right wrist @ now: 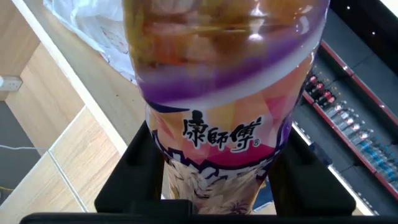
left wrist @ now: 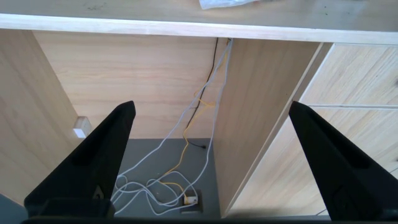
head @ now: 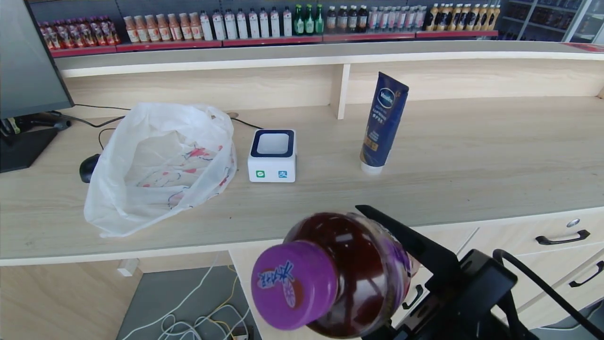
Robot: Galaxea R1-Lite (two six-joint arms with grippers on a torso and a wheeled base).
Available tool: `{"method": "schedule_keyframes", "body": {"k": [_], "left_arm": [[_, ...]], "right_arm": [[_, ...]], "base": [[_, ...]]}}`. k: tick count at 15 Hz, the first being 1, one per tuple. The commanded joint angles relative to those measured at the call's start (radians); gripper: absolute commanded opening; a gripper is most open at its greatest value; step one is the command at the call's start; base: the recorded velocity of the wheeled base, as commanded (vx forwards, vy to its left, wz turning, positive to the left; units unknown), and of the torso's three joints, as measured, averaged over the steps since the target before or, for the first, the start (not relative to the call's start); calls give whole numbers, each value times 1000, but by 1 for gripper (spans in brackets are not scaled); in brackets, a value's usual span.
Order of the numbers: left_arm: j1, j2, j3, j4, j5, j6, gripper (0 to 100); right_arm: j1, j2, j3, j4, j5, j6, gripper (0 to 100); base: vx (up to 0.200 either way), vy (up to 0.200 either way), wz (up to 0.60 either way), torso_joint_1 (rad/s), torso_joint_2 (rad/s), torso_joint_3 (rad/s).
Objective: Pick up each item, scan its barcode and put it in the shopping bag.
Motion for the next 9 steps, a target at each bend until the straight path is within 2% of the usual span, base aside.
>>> {"method": "schedule_keyframes", "body": {"k": [1,5,7,9], "left_arm": [[0,0,0,0,0,0,100],[0,0,0,0,0,0,100],[0,0,0,0,0,0,100],[0,0,0,0,2,0,100]], "right_arm": [[4,10,0,-1,9,-18,0],[0,10,6,-1,146,-263,0],[-11,28,16,-1,224,-305,0],[-13,34,7,-1,247,-371,0]], "base": [[0,0,0,0,0,0],[0,0,0,0,0,0],[0,0,0,0,0,0],[0,0,0,0,0,0]]}}
